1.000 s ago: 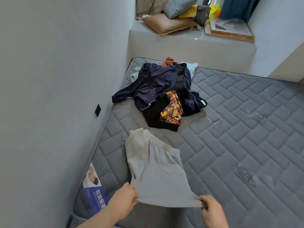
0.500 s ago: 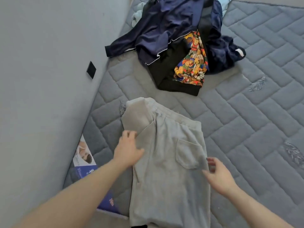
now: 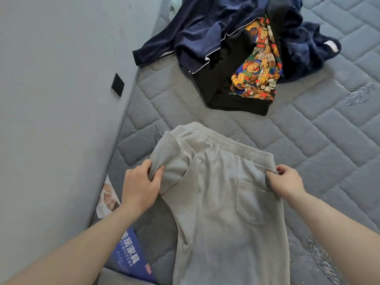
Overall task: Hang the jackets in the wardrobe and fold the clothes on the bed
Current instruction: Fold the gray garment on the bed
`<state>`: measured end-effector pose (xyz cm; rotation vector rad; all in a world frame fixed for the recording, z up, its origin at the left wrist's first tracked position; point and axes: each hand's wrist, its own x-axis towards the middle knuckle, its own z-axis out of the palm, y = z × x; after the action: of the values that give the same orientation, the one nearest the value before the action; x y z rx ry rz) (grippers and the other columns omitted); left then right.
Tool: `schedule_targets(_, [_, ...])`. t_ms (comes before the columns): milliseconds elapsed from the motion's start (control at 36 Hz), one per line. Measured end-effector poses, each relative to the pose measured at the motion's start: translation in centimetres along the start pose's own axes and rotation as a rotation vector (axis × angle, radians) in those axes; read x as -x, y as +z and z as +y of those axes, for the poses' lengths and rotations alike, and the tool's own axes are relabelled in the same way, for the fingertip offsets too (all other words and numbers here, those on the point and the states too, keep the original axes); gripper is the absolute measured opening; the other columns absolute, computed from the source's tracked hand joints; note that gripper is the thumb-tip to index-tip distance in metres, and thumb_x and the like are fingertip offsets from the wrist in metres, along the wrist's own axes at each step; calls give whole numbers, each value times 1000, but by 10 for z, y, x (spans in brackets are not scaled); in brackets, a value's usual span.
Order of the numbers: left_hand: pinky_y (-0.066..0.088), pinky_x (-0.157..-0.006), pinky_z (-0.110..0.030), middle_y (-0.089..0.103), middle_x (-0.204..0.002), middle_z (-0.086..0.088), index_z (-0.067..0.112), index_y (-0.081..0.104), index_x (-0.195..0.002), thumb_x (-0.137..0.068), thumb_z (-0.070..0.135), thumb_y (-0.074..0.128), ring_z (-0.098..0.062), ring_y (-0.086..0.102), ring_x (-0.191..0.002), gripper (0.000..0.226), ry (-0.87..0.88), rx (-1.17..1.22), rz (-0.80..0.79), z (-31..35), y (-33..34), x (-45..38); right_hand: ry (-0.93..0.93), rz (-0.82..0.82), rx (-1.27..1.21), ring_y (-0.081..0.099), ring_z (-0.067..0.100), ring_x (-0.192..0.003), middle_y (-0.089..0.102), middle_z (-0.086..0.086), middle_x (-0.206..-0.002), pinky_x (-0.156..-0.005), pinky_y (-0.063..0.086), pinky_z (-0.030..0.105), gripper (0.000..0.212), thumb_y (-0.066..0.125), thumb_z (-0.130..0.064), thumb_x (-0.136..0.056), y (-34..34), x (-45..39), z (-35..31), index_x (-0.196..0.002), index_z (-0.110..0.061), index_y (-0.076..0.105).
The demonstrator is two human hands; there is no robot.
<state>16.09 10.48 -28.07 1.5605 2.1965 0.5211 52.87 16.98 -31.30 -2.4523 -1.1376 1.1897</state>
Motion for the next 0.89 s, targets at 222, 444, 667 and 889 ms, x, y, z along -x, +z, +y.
schedule_targets(222, [50, -59, -47, 60, -57, 1, 14, 59, -76, -95, 48, 51, -29, 57, -58, 40, -306, 82, 128, -55, -63, 84, -96, 176, -113, 59, 33, -97, 64, 4, -90, -80, 42, 38, 9, 54, -18, -93, -20, 11, -10, -95, -22, 62])
schedule_targets(444, [45, -95, -41, 54, -107, -5, 10, 68, -91, -81, -10, 65, -26, 57, -99, 22, -406, 25, -178, -102, -61, 123, 1, 88, -68, 61, 37, -114, 64, 16, -128, -98, 47, 44, 36, 62, -12, -88, -14, 19, -12, -124, -14, 63])
schedule_targets(667, [42, -99, -45, 56, -119, -21, 4, 60, -107, -78, -5, 64, -39, 55, -112, 31, -706, -38, -68, -93, -49, 94, -449, 43, 29, 62, 14, -81, 48, -1, -131, -88, 51, 43, 47, 65, -8, -87, 12, 52, -11, -131, -23, 55])
schedule_targets(889, [43, -99, -36, 55, -126, -2, 19, 57, -125, -82, 37, 74, -22, 56, -115, 49, -377, 20, -233, -15, 7, 19, -610, -65, 229, 43, 29, -137, 50, 8, -147, -114, 30, 37, 50, 67, -21, -93, 52, 29, -61, -141, -16, 55])
